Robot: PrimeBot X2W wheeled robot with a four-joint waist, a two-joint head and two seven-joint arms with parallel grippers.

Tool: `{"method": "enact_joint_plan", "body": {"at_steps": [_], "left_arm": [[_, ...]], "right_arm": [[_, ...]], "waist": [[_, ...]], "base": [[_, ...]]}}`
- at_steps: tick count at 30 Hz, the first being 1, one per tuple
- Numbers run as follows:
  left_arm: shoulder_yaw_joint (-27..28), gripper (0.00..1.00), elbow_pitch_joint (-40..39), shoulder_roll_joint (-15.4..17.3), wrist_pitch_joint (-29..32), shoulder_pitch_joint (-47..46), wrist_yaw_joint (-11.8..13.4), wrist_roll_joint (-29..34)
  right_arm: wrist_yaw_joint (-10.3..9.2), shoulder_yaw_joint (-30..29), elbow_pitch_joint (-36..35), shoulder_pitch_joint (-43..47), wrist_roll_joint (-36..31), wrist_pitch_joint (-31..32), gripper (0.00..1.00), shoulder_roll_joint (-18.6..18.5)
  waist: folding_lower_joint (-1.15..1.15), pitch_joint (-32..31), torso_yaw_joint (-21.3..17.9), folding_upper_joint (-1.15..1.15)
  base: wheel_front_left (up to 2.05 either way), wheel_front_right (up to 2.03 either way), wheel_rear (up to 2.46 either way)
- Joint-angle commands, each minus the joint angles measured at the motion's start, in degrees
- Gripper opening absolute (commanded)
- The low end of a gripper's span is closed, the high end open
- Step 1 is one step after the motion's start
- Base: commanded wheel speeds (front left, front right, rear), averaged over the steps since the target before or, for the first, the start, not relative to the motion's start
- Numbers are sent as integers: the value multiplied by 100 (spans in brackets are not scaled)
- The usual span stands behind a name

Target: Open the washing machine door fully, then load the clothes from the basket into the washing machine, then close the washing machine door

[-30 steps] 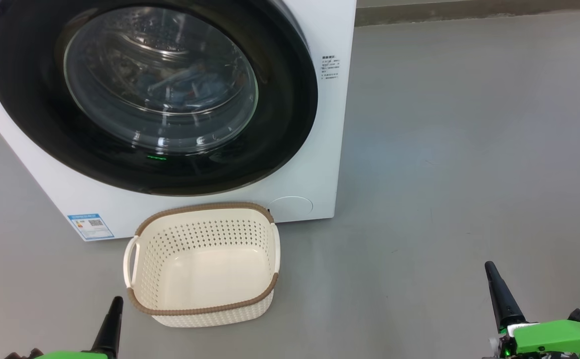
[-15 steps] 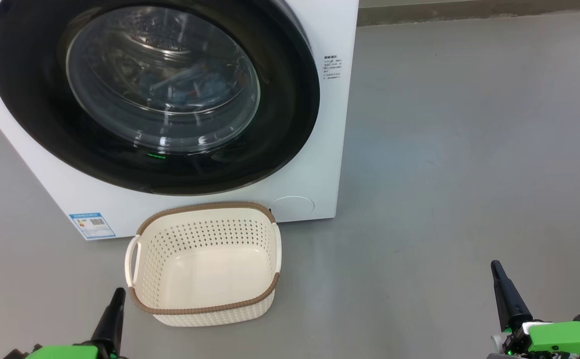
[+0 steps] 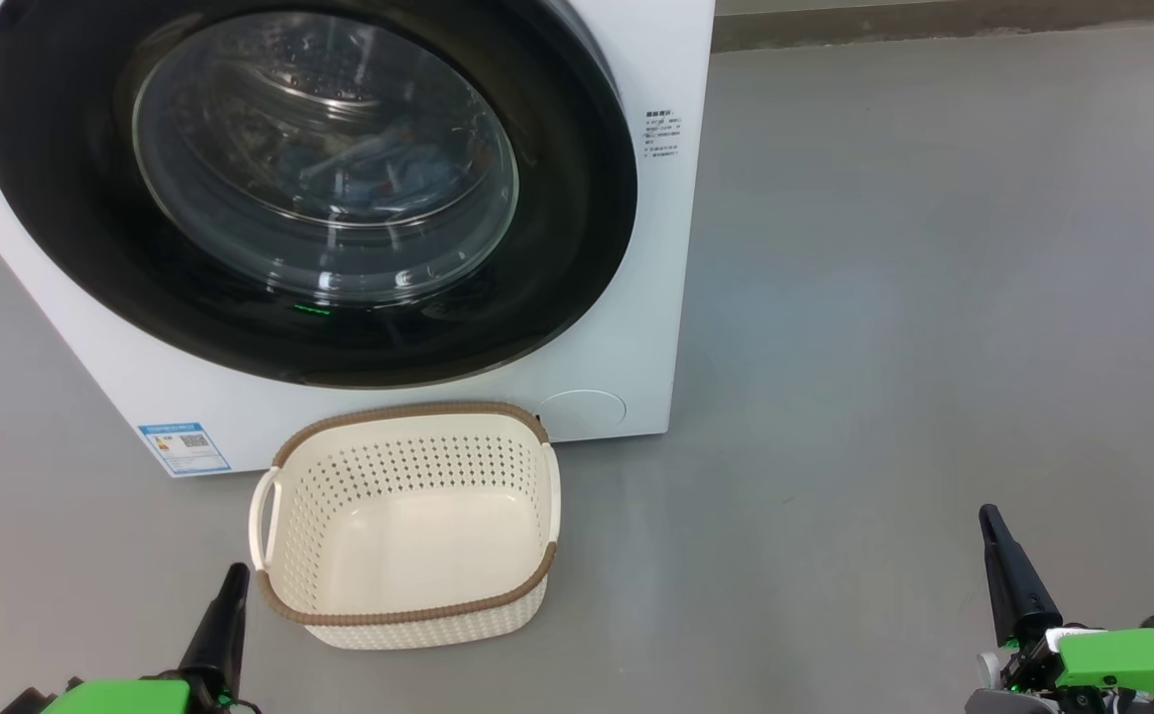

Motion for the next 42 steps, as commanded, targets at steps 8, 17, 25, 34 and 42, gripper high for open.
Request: {"method": "enact_joint_plan", "body": {"at_steps": [8, 17, 25, 34, 42], "left_arm": [[196, 0, -108, 145, 34, -235, -58, -48], [196, 0, -108, 145, 34, -235, -58, -48], [196, 0, -108, 145, 34, -235, -58, -48], [196, 0, -108, 145, 34, -235, -58, -48], [196, 0, -108, 145, 34, -235, -58, -48]], "right_arm": [[-6, 95, -145, -219, 6, 55, 0, -29], [-6, 82, -144, -220, -5, 65, 0, -20], [-6, 71, -143, -221, -14, 74, 0, -12], [-6, 60, -143, -222, -23, 83, 0, -5], [-6, 52, -142, -223, -29, 89, 0, 1]], "waist": [[0, 0, 0, 0], [0, 0, 0, 0], [0, 0, 0, 0], [0, 0, 0, 0], [0, 0, 0, 0]], "base": [[0, 0, 0], [0, 0, 0], [0, 0, 0], [0, 0, 0], [0, 0, 0]]}}
